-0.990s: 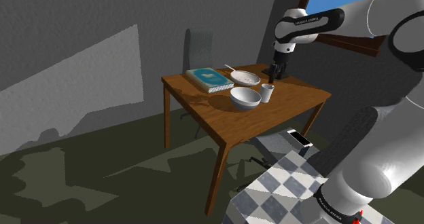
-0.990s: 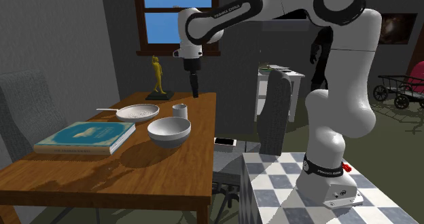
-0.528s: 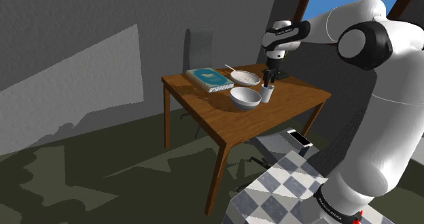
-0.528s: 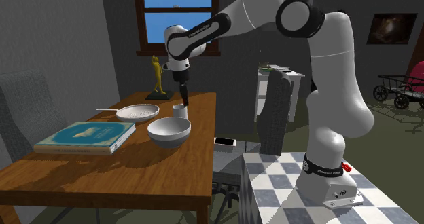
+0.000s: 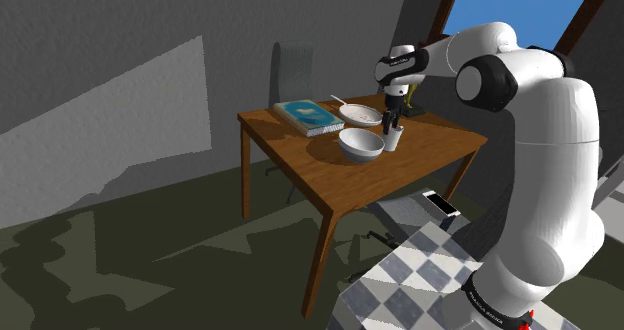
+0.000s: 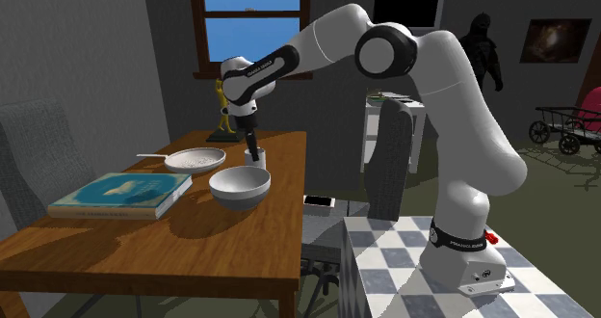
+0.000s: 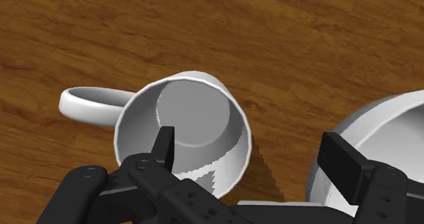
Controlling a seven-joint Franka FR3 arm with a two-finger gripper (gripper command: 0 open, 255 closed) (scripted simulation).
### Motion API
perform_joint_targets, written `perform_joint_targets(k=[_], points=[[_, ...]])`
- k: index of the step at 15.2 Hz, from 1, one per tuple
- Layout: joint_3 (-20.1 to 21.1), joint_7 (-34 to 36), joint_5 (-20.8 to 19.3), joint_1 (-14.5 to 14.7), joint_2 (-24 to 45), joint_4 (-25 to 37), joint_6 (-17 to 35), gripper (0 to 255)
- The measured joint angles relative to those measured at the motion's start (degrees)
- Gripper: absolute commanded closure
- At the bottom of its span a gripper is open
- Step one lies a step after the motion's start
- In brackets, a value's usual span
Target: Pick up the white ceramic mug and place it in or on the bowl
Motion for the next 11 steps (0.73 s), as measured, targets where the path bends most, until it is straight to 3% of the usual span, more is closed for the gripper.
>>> perform_joint_targets(k=[11], points=[[0.1, -0.4, 0.3, -0.3, 1.1, -2.5, 3.5, 0]])
